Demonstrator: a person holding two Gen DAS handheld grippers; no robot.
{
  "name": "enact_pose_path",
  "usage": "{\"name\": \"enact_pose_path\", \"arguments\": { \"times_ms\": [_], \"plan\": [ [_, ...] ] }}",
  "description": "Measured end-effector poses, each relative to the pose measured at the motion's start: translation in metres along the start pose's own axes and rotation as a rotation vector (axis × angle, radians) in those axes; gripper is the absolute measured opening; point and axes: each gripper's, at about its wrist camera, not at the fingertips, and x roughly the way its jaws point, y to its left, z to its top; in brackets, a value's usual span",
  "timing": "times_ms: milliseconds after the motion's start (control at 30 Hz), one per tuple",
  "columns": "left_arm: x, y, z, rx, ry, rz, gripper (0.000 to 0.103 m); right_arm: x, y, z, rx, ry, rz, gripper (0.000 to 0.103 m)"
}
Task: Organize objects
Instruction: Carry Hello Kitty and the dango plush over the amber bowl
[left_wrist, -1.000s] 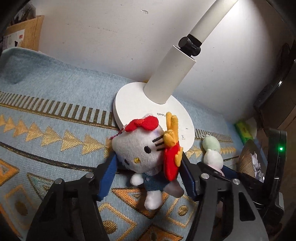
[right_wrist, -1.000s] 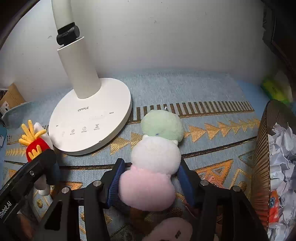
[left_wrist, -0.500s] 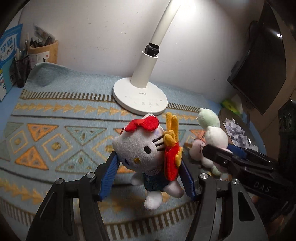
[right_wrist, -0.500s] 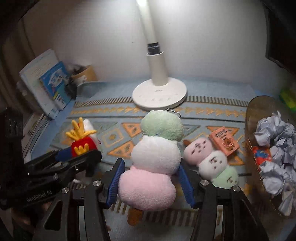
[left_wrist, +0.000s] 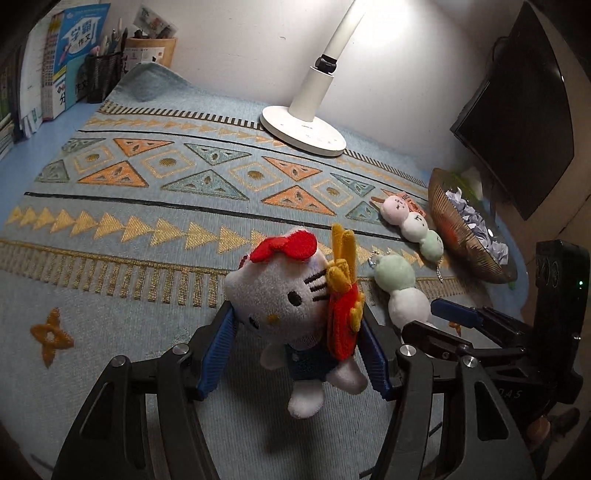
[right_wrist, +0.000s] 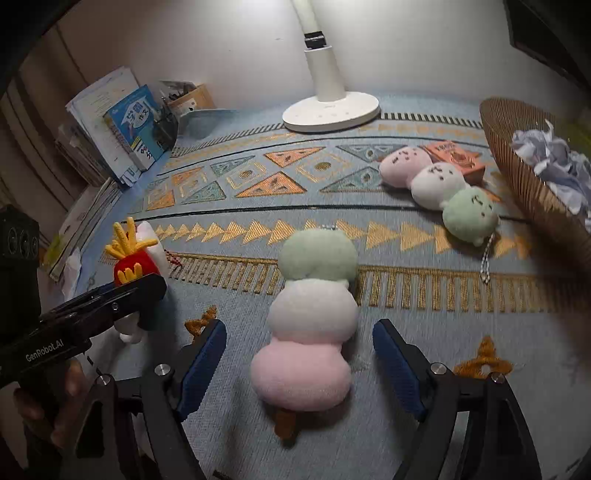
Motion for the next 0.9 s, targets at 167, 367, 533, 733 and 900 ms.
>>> {"name": "enact_pose_path", "arguments": {
  "times_ms": [167,367,533,733,900],
  "plan": [
    [-0.002,-0.005,-0.006,-0.004,0.000,-0.007,0.060,0.004,0.007,-0.007,0.023,-0.001,-0.049,0.082],
    [-0.005,-0.018,-0.012,0.017,-0.033,0.048,0.060,0.002,0.024,-0.011,-0.053,-0.030,-0.167,0.048],
    [-0.016,-0.041,0.000,0.061,-0.073,0.042,0.060,-0.042,0.006,-0.001,-0.008,-0.131,-0.147,0.048],
    [-0.018,-0.106,0.038,0.174,-0.121,-0.037,0.060,-0.132,-0.043,0.031,0.057,-0.322,-0.201,0.048],
    [0.006,-0.176,0.066,0.265,-0.140,-0.118,0.060,-0.170,-0.106,0.069,0.128,-0.388,-0.296,0.048]
  ]
}}
